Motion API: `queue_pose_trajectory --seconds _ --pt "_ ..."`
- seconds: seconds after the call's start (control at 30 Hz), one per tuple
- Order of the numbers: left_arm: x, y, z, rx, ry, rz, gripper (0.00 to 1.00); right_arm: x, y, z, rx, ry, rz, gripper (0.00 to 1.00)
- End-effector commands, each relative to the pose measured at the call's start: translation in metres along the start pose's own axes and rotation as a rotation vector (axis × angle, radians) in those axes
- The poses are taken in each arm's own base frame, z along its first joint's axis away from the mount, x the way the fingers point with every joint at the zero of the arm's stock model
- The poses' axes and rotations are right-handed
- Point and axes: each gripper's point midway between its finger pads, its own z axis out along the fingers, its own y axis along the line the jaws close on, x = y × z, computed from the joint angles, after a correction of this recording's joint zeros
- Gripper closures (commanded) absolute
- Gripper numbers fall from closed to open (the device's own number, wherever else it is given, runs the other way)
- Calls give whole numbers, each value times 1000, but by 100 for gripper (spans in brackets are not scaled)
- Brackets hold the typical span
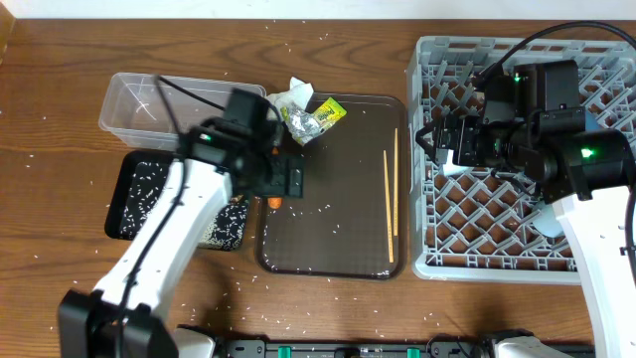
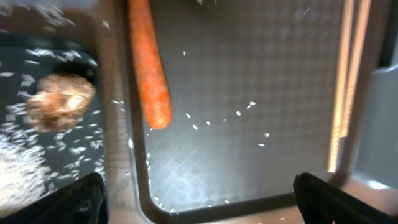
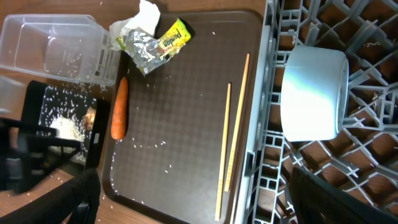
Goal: Sort waste into correct bins and load items into the dishwasher rack
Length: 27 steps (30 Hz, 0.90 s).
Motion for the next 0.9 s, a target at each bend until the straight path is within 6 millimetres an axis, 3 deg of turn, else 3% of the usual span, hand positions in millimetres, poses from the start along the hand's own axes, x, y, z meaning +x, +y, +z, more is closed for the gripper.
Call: queue_pose_trajectory --seconds 0.0,0.17,0.27,0.37,0.47,0.53,0.8,0.87 --pt "11 12 32 -73 28 5 2 0 1 0 3 5 -16 11" --pt "7 35 62 -189 0 -98 2 3 0 0 6 17 -12 10" --pt "-2 35 72 -185 -21 -96 2 3 0 0 6 16 -12 10" --pt "-5 30 82 -180 -25 -82 14 3 0 0 6 16 -12 10" --pt "-3 28 91 -184 -9 -63 17 3 0 0 6 17 -12 10" --pt "-3 27 96 -187 -5 -52 27 4 0 0 6 19 -11 10" --pt "-9 36 111 -236 -20 -48 28 4 0 0 7 19 -11 10" --pt "-12 35 113 -231 -30 -47 34 4 0 0 7 19 -11 10"
